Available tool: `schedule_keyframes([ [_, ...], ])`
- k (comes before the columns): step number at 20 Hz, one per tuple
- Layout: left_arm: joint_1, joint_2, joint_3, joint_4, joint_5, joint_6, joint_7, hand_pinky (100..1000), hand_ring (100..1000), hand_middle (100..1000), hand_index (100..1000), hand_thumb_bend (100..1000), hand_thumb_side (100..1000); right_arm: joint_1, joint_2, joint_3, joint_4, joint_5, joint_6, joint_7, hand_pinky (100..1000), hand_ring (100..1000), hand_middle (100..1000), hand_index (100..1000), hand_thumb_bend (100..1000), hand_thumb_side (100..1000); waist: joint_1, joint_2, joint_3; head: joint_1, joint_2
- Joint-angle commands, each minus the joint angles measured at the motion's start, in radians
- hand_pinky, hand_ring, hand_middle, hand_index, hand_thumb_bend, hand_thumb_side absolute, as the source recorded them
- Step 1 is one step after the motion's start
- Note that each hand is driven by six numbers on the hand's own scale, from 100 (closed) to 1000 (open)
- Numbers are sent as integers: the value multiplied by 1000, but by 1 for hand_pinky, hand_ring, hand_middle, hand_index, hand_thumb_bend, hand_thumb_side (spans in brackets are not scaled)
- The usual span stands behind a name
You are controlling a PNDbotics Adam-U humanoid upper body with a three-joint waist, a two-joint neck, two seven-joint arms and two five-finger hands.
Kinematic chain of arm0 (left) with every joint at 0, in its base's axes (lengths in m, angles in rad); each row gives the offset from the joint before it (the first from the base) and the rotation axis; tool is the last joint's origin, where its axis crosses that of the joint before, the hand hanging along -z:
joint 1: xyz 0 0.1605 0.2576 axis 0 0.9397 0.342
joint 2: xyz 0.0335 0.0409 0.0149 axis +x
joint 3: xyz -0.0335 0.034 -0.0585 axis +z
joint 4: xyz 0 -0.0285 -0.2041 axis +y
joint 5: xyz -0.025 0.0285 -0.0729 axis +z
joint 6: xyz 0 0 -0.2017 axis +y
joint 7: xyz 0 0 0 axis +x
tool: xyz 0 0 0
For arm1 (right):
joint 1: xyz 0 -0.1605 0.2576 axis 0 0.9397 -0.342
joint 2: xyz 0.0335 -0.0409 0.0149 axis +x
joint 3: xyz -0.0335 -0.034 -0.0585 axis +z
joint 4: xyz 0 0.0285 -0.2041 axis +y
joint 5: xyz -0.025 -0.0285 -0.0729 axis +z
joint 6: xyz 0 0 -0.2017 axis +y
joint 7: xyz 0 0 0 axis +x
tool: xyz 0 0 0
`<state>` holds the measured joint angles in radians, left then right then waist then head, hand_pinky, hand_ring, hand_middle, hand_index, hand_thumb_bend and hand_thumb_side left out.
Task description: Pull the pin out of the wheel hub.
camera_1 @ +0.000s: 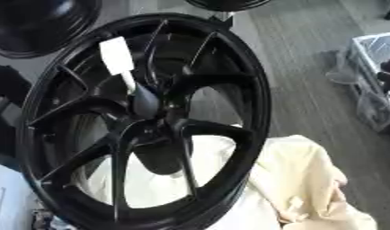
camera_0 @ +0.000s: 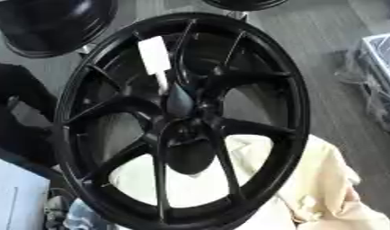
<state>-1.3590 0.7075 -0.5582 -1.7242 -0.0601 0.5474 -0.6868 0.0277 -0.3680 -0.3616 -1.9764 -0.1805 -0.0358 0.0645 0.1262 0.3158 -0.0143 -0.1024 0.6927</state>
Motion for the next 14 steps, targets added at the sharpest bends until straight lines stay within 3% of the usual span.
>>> schedule_keyframes([
  [1, -10, 37, -16, -88, -16, 87, -77, 795, 793, 788, 863, 262, 721, -2, -19, 0, -24, 5, 4, -1, 1000, 920, 854, 861, 100, 540, -5, -29, -1, -7, -5],
  [3, -5, 47, -21, -139, -21, 112, -89, 798, 794, 788, 861, 289, 702, -2, -20, 1, -24, 6, 4, 0, 1000, 920, 854, 861, 100, 541, -4, -29, -2, -9, -5],
  [7, 3, 55, -31, -165, -48, 139, -133, 816, 796, 774, 842, 439, 580, -3, -20, 1, -24, 7, 8, -2, 1000, 919, 852, 859, 100, 542, -5, -27, -3, -7, -6],
  [14, 23, 29, -74, -43, -218, 100, -216, 832, 798, 770, 848, 527, 533, -7, -22, 7, -24, 10, 13, 1, 1000, 917, 850, 858, 100, 543, -1, -26, -8, 9, 0],
])
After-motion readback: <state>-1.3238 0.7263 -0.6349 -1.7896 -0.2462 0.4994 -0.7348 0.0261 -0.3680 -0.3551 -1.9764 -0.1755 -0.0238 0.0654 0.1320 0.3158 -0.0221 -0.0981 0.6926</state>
